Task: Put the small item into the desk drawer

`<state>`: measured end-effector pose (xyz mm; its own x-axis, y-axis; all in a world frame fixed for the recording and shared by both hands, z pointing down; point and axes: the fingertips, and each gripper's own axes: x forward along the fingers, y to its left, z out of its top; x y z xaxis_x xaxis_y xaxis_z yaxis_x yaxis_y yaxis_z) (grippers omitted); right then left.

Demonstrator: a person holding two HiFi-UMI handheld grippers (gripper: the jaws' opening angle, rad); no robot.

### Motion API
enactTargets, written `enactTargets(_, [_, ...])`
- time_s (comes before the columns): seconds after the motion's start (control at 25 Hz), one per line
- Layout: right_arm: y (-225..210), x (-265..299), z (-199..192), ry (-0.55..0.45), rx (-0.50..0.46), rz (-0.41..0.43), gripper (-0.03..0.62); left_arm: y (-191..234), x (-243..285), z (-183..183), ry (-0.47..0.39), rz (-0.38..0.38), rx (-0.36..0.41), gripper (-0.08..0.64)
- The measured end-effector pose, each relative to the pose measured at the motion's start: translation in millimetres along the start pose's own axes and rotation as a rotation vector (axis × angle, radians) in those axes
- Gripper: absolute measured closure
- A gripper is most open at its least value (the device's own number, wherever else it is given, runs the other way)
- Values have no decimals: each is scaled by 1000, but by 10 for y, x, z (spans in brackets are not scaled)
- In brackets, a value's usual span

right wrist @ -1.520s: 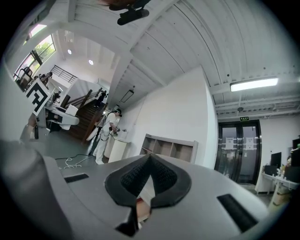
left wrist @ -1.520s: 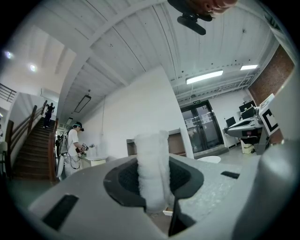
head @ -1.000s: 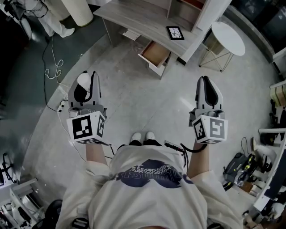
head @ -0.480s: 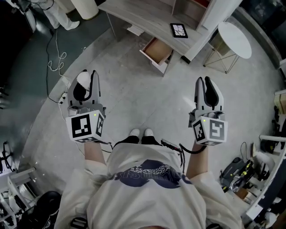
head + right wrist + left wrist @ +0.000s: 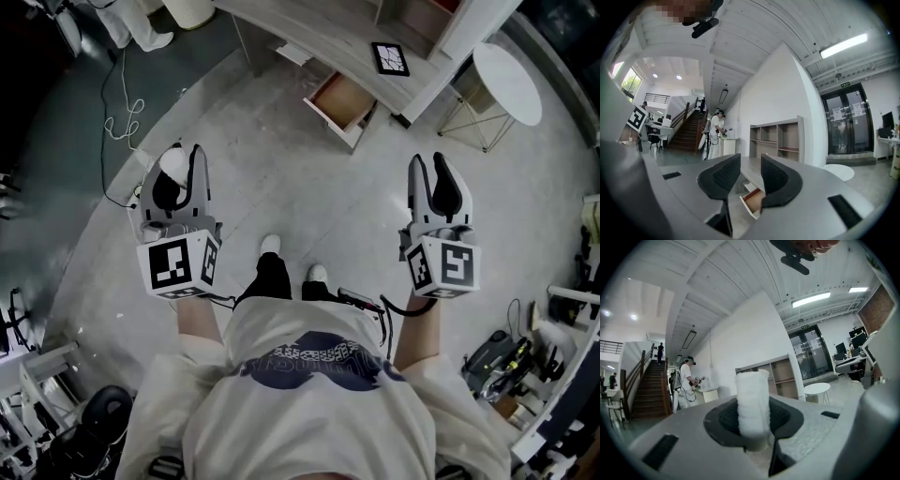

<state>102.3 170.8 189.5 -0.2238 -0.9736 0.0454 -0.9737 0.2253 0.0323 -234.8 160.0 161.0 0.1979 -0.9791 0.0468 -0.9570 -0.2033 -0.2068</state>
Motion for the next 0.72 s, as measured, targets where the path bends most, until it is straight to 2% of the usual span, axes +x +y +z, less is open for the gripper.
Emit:
enactTargets(0.16, [164,287,-15,16,-15,-23,455,243,251,-144,1,-28,-15,446])
enactTargets(0.32, [433,648,11,29,-26,-62,453,697,578,-224,-12,-55,-27,446])
enactTargets(0.52, [775,1039,82,38,-41,-133,451,1287,1017,-330,-24,-103,-44,446])
enactTargets(0.72, [903,1267,37,65,-42,-222,449,1609,1386,-456,-23,-161,-51,446])
